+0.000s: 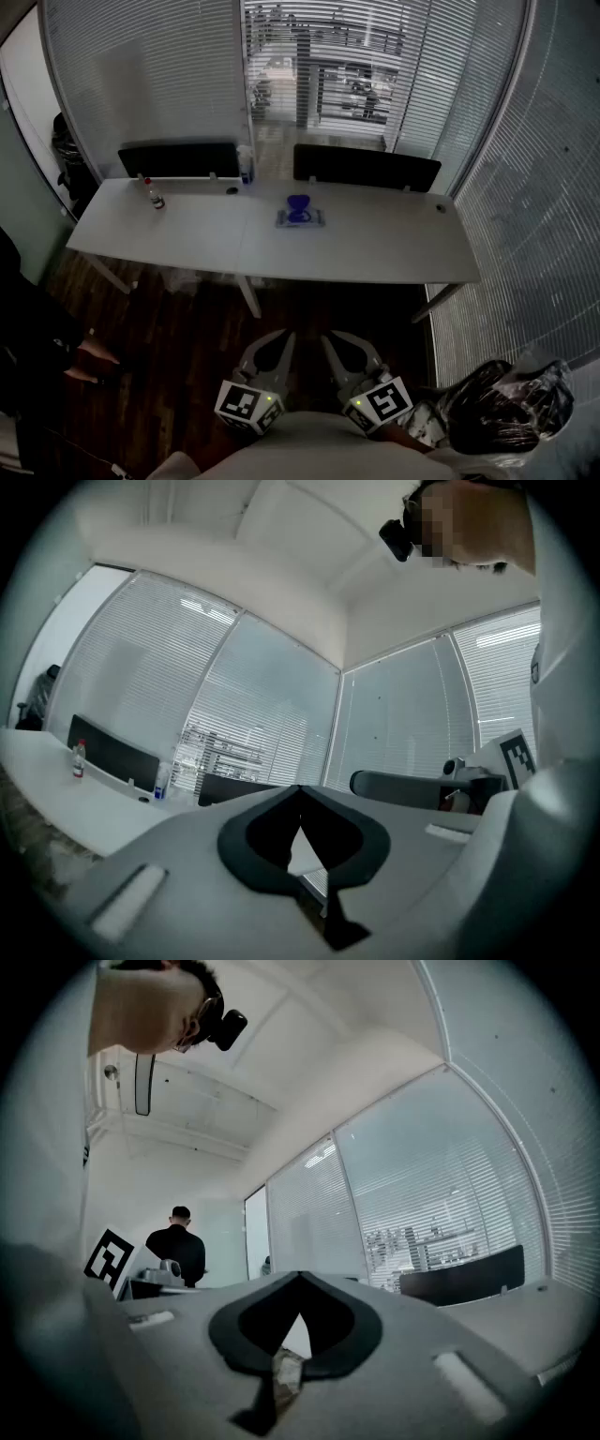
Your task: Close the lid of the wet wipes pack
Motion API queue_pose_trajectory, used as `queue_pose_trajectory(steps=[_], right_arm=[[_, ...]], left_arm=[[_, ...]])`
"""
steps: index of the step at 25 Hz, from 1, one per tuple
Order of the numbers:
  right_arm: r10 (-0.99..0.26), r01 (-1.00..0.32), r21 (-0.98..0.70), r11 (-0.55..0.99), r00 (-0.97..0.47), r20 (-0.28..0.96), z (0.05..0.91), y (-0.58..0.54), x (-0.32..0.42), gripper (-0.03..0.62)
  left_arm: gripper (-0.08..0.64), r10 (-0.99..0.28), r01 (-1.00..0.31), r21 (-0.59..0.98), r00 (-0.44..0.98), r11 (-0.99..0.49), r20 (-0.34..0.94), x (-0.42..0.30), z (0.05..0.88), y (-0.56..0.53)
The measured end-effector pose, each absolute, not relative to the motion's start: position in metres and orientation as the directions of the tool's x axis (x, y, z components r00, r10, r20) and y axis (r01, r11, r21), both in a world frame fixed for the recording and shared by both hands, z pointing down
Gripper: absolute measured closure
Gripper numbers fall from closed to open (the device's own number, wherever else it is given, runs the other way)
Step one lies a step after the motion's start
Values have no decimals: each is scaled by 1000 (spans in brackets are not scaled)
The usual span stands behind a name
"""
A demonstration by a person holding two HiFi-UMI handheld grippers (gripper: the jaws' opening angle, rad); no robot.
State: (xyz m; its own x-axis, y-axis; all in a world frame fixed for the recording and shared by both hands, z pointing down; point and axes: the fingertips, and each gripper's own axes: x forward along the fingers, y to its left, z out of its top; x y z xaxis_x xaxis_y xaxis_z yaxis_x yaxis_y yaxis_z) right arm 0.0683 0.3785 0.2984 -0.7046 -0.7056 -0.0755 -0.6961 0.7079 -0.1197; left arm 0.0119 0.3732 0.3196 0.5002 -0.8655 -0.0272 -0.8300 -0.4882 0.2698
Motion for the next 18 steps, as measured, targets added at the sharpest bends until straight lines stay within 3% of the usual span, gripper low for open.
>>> queue_pose_trajectory(steps=[18], right_arm=[[-704, -684, -182, 706, -705, -81, 303, 378, 76, 592]], left_arm=[[557, -860, -823, 282, 510, -494, -19, 23, 322, 373]])
